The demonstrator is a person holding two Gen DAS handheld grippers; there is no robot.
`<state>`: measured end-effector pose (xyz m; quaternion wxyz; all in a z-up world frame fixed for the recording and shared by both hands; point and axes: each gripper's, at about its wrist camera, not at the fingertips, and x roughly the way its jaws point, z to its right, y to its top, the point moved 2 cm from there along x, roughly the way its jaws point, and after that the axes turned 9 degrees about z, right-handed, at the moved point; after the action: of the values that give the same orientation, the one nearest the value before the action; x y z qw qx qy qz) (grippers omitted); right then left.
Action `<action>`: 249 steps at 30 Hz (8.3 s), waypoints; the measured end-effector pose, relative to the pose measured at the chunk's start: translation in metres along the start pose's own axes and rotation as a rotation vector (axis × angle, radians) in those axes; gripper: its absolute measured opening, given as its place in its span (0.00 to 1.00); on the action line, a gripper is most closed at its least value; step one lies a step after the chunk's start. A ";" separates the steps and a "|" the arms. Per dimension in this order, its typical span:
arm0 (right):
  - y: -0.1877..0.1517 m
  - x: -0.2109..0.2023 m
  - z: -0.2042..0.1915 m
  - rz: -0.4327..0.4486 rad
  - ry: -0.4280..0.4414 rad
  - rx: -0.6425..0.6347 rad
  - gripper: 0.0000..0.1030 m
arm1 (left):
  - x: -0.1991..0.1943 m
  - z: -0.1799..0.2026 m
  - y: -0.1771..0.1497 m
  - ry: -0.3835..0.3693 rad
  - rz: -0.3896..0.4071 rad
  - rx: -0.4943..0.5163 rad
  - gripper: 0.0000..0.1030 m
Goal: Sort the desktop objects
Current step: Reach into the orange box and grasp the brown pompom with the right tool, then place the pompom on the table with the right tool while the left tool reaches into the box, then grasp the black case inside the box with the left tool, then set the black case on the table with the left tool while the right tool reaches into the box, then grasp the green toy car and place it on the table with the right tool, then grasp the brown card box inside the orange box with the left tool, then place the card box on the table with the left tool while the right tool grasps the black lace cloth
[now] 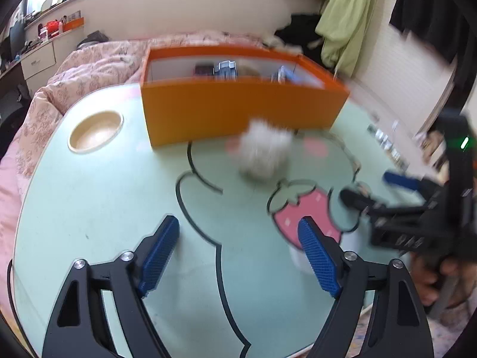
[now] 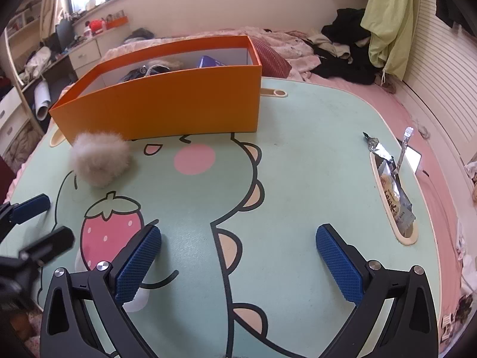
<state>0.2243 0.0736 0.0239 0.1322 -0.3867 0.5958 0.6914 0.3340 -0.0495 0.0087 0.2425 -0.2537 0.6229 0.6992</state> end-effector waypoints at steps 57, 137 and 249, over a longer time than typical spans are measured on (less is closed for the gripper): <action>0.044 -0.004 0.004 -0.098 0.510 0.058 0.32 | 0.130 -0.024 0.179 -0.044 -0.170 -0.075 0.54; 0.158 0.006 -0.021 -0.177 0.510 0.048 0.54 | 0.070 -0.053 0.070 -0.441 -0.122 -0.414 0.31; 0.170 0.006 0.027 -0.121 0.571 0.171 0.52 | 0.023 -0.021 0.115 -0.271 -0.166 -0.031 0.20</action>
<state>0.1012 0.0533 0.1420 0.0324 -0.5876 0.6408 0.4930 0.2422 -0.0822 0.0774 0.3773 -0.2116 0.5506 0.7139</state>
